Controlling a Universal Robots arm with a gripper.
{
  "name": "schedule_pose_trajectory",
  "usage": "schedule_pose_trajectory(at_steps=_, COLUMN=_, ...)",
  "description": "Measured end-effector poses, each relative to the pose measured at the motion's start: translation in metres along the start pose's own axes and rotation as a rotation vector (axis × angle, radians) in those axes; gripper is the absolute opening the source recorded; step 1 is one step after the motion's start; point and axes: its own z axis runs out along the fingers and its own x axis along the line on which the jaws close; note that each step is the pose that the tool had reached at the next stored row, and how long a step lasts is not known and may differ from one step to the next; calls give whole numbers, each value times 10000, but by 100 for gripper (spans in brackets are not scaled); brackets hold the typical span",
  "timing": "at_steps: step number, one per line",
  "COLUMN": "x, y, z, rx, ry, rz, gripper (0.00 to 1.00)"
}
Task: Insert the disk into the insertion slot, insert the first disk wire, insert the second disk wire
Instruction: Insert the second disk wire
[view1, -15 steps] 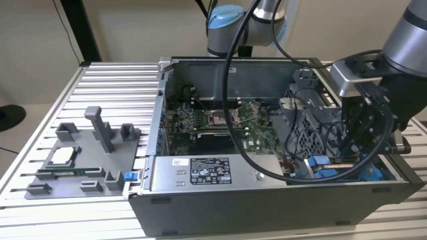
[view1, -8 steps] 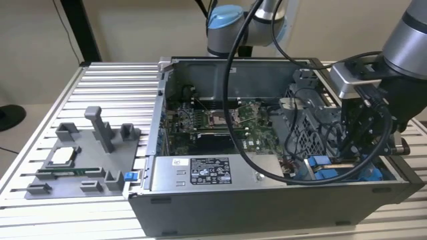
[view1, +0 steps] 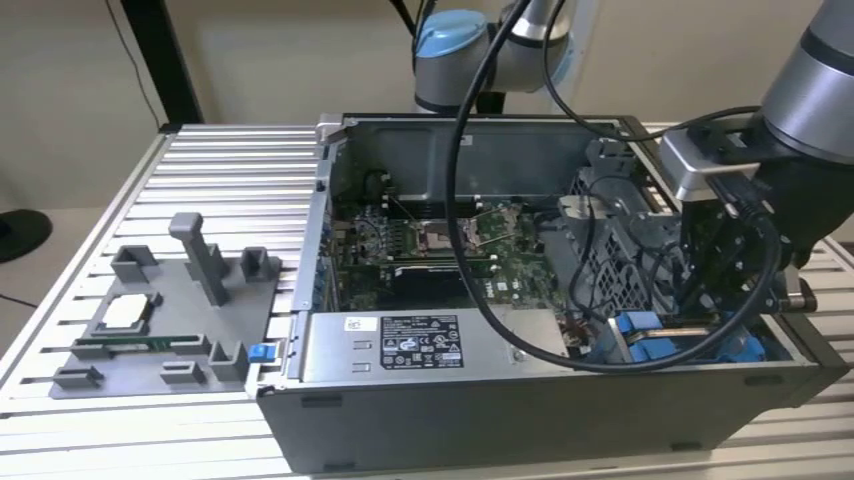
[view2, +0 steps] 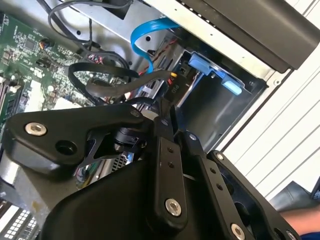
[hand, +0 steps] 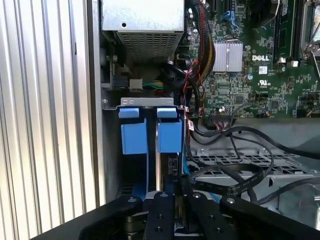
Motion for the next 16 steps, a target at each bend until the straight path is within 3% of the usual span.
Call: schedule_pose_trajectory(at_steps=16, x=-15, y=-5, z=36, rx=6, ry=6, rz=23, gripper=0)
